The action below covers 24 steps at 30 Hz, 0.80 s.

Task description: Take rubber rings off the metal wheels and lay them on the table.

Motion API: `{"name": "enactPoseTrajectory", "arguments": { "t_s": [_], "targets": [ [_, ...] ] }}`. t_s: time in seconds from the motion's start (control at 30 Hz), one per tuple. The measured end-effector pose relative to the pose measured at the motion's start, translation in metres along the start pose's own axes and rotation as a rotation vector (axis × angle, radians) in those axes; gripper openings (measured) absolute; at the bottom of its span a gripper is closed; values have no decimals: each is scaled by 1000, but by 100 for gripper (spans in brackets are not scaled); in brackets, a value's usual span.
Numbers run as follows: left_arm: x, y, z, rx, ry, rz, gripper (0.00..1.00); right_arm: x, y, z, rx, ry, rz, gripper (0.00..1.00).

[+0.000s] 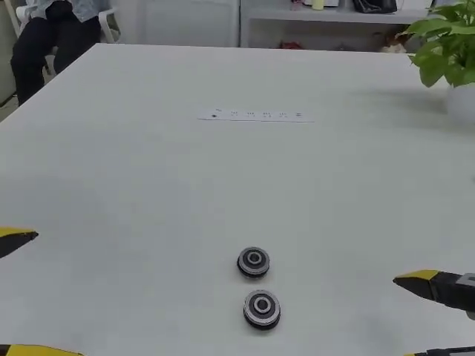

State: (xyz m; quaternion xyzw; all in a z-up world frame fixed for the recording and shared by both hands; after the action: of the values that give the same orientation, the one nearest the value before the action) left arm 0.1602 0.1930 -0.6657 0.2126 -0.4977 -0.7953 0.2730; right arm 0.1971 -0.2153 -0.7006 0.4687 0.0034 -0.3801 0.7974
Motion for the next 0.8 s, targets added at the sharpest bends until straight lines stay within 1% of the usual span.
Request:
{"name": "enactPoseTrajectory", "arguments": {
  "t_s": [0.1,0.4,0.53,0.67,0.8],
  "targets": [
    [-1,2,0,5,4,-4,98,0,2,-1,6,5,5,89],
    [-1,7,-2,17,1,-16,99,3,4,-4,5,15,12,88],
    [0,10,-4,15,-4,-29,98,4,5,-4,8,18,15,87],
    [0,15,-6,21,-15,-40,98,5,6,-5,10,21,19,86],
    [1,19,-10,20,-39,-56,98,6,7,-4,11,23,23,86]
  ]
}}
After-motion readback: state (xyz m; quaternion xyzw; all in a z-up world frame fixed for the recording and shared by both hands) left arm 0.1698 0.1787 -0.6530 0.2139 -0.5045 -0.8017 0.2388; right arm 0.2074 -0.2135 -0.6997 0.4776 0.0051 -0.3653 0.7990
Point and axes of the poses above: the centre of the closed fingertips' face, and the gripper's own axes: z roughly backward along the fingers, x roughly to its right, y roughly out of its top, the point moved 9 cm from there along z, roughly backward along the fingers, and after that the axes turned 9 degrees about -z, right-handed, at the moved point
